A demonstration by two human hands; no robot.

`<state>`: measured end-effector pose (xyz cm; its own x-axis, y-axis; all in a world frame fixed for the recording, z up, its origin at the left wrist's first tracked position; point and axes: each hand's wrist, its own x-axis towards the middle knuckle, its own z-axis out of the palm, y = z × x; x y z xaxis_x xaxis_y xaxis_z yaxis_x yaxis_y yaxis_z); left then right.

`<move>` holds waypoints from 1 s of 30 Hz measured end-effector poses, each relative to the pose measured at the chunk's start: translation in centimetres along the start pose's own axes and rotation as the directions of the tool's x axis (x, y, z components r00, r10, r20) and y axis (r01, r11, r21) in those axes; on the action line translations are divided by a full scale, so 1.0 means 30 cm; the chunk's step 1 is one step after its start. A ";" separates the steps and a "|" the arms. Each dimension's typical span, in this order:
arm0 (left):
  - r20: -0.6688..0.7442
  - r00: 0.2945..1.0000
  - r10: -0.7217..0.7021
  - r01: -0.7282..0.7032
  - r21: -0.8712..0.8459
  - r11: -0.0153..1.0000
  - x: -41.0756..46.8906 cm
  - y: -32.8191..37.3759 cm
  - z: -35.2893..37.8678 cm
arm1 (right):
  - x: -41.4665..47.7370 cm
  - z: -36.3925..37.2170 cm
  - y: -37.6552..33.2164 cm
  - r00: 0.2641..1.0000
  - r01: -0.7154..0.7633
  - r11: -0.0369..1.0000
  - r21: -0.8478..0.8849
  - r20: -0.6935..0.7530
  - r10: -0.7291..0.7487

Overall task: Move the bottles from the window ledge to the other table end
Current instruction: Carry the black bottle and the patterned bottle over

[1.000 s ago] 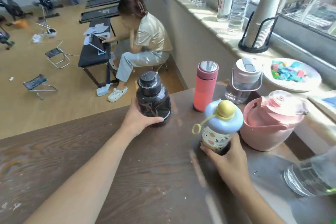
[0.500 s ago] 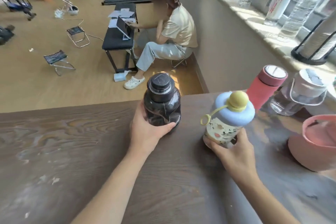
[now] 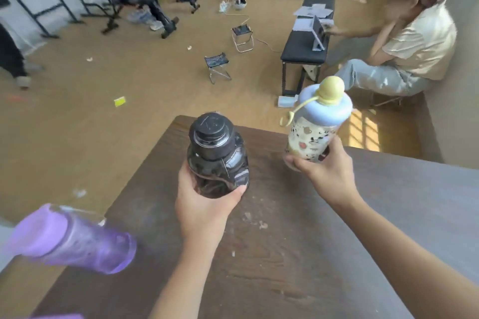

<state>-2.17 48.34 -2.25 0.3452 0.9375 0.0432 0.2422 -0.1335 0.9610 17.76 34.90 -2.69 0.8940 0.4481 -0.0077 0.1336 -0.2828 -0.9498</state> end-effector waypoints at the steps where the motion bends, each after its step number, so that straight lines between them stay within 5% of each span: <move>1: -0.035 0.999 -0.010 0.009 -0.026 1.000 0.020 -0.021 -0.039 | 0.016 0.075 -0.022 0.999 0.014 1.000 -0.002 0.035 -0.014; 12: -0.333 0.940 -0.070 0.017 -0.159 0.987 0.110 -0.153 -0.180 | 0.163 0.670 -0.189 0.944 0.152 0.983 -0.103 0.309 -0.114; 30: -0.264 0.953 -0.150 0.099 -0.197 0.975 0.172 -0.225 -0.220 | 0.207 0.851 -0.161 0.936 0.133 0.981 -0.142 0.344 -0.077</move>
<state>-8.01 56.19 -6.70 0.0534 0.9981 -0.0312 0.0922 0.0262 0.9954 11.76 60.69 -6.15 0.6794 0.7326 -0.0412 0.3111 -0.3384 -0.8881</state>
